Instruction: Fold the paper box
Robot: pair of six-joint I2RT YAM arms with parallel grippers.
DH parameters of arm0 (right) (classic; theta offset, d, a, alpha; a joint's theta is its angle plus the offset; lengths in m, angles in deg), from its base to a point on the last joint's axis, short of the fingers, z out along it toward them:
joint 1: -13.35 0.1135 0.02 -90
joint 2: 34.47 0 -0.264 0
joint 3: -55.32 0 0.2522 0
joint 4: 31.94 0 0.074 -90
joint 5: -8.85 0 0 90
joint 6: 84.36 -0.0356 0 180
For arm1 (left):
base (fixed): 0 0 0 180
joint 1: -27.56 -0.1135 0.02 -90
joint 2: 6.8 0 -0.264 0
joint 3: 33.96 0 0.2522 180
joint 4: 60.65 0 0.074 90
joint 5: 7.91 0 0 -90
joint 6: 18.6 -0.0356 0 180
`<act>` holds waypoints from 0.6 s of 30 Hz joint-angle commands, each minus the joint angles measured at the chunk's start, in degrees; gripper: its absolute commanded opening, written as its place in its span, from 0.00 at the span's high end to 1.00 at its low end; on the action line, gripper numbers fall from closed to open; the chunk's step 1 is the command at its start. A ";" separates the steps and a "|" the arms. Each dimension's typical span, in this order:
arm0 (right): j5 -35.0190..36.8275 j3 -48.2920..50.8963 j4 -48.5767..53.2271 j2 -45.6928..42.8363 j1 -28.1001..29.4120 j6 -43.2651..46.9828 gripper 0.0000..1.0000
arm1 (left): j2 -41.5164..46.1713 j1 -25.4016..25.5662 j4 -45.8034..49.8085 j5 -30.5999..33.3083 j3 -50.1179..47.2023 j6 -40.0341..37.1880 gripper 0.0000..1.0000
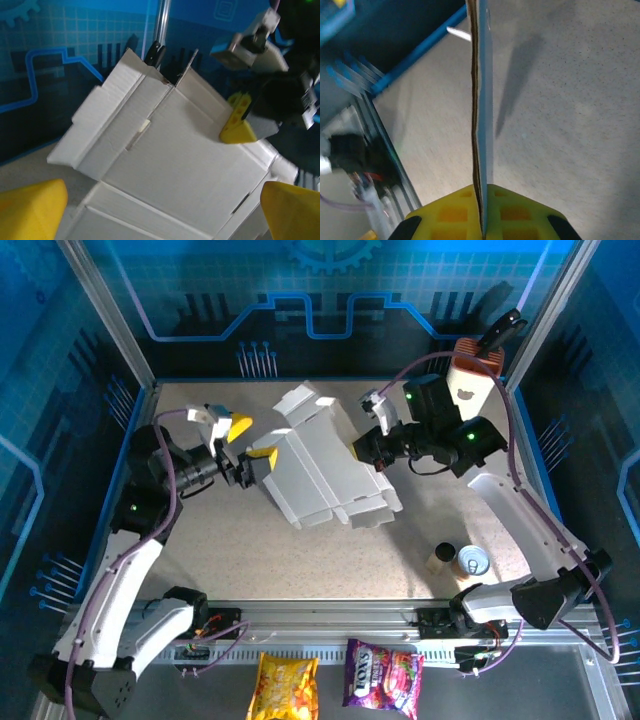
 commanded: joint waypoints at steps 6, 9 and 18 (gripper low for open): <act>-8.57 14.99 -24.52 1.12 -7.39 -28.45 1.00 | -6.96 -0.34 0.02 1.46 1.80 15.31 0.03; -10.93 16.50 -23.19 5.21 -8.69 -30.29 1.00 | -8.81 -0.01 -1.08 3.27 0.39 18.72 0.09; -5.19 18.10 -17.17 12.33 -8.78 -24.10 1.00 | -16.29 5.62 0.86 6.16 -3.72 21.71 0.19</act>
